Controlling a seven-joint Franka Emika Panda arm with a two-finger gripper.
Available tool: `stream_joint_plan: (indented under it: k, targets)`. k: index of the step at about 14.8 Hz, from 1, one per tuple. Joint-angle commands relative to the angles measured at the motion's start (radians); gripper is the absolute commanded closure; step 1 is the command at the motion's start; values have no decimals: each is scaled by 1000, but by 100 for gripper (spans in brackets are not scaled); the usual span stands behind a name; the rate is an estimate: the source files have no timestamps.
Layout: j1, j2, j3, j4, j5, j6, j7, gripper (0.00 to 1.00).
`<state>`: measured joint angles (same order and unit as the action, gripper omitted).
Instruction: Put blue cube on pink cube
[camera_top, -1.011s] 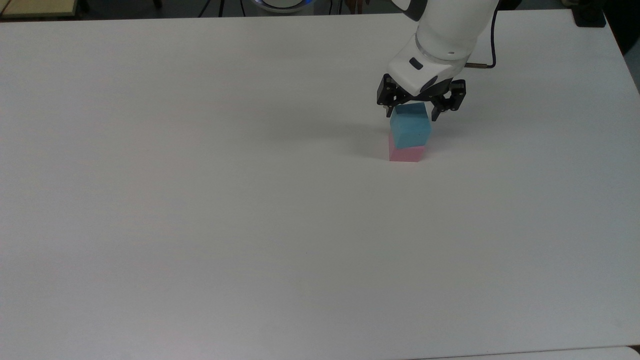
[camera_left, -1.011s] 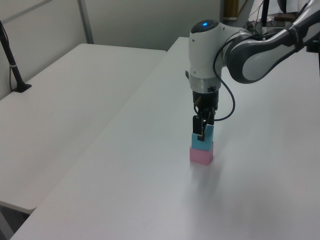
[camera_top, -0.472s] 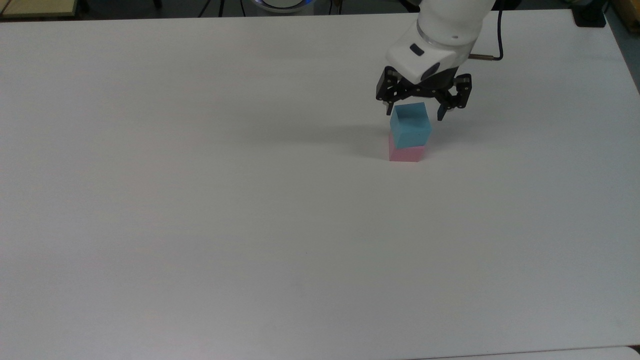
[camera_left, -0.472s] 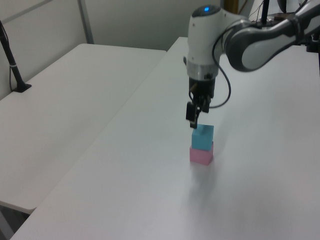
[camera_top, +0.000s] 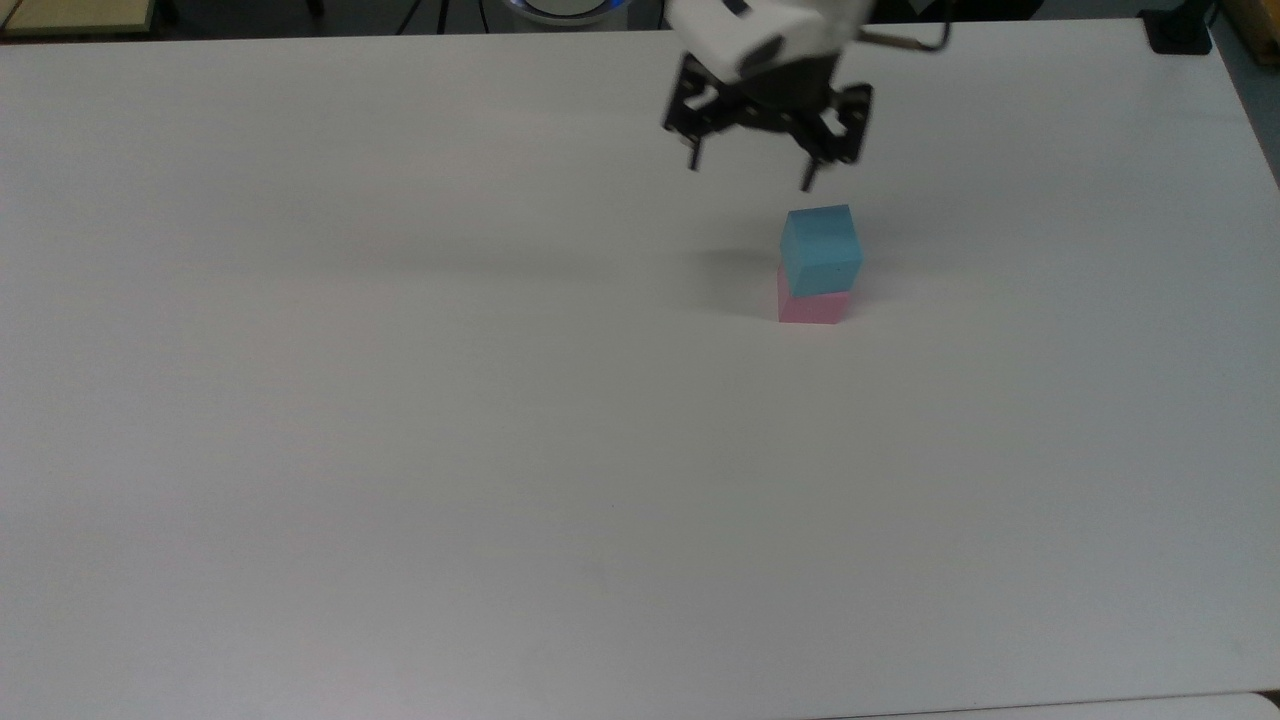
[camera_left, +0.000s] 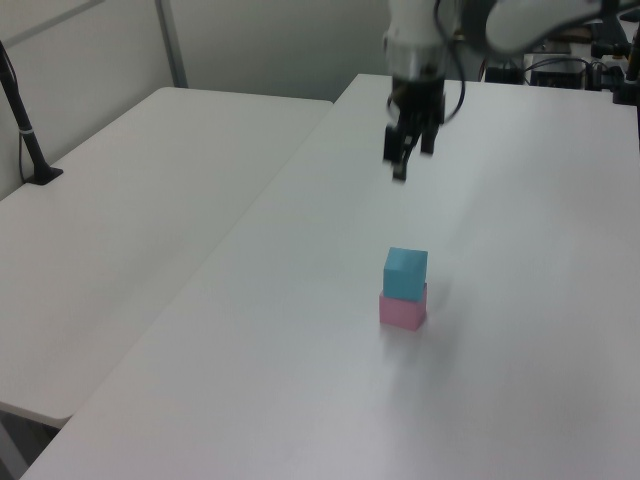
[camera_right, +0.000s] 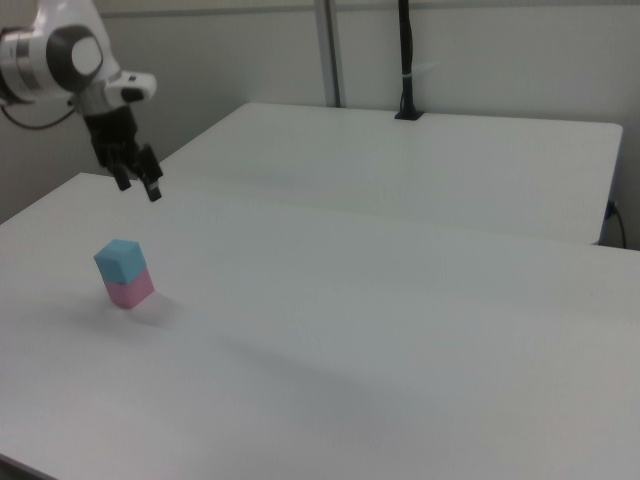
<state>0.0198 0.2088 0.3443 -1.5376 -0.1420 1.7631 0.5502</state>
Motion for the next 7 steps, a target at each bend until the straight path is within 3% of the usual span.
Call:
stream_joint_plan:
  k: [1,3,7]
  targets:
    - [-79,-129,-11,-19,36,-105,-128,0]
    - [-90,-166,-51,-22,36,-129,-164,0]
    - [-87,-230,-181,-29,67,-157,-280,0]
